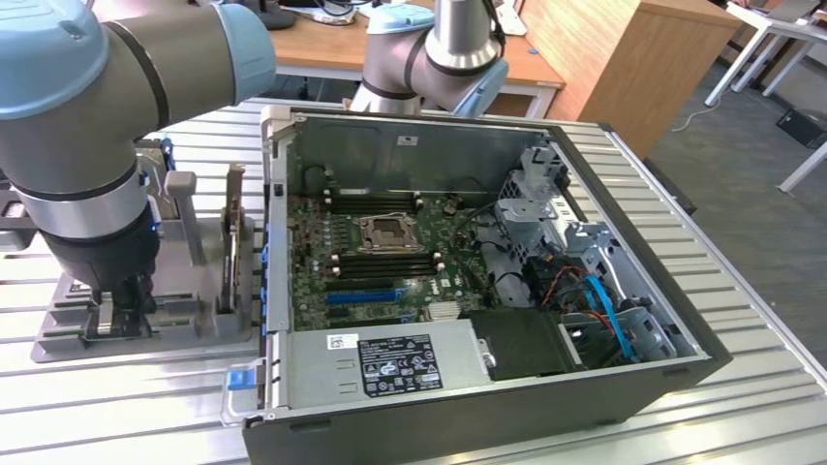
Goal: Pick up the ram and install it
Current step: 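Pick up the ram and move it above insertion slot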
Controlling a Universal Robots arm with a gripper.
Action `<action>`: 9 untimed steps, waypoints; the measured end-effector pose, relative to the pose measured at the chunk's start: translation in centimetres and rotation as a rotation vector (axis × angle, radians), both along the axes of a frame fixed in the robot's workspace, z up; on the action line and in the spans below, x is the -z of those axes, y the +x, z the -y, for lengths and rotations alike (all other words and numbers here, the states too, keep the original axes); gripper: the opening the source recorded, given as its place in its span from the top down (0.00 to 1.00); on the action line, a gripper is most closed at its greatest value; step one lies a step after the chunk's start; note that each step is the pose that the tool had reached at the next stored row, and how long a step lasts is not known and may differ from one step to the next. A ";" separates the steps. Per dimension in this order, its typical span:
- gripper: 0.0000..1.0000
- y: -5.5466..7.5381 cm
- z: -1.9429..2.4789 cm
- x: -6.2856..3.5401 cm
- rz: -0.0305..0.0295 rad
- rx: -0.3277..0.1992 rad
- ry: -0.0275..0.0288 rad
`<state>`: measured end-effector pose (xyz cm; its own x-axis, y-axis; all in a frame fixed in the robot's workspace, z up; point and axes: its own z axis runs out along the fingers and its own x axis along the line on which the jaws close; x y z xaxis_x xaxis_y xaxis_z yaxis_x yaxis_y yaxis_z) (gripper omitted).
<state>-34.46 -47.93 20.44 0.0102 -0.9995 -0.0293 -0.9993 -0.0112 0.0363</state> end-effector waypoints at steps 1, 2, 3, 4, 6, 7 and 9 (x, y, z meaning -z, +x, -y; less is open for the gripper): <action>0.64 0.0 0.00 0.30 -0.0002 0.000 0.0008; 0.64 0.0 0.00 0.31 0.0000 0.000 0.0013; 0.73 0.0 0.00 0.31 0.0000 0.000 0.0013; 0.73 0.0 0.01 0.32 0.0001 0.000 0.0014; 0.73 0.0 0.04 0.39 0.0001 0.000 0.0014; 0.73 0.0 0.04 0.40 -0.0001 0.000 0.0012; 0.73 0.0 0.04 0.40 -0.0002 0.000 0.0012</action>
<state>-34.47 -47.97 20.04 0.0102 -0.9995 -0.0304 -0.9993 -0.0113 0.0364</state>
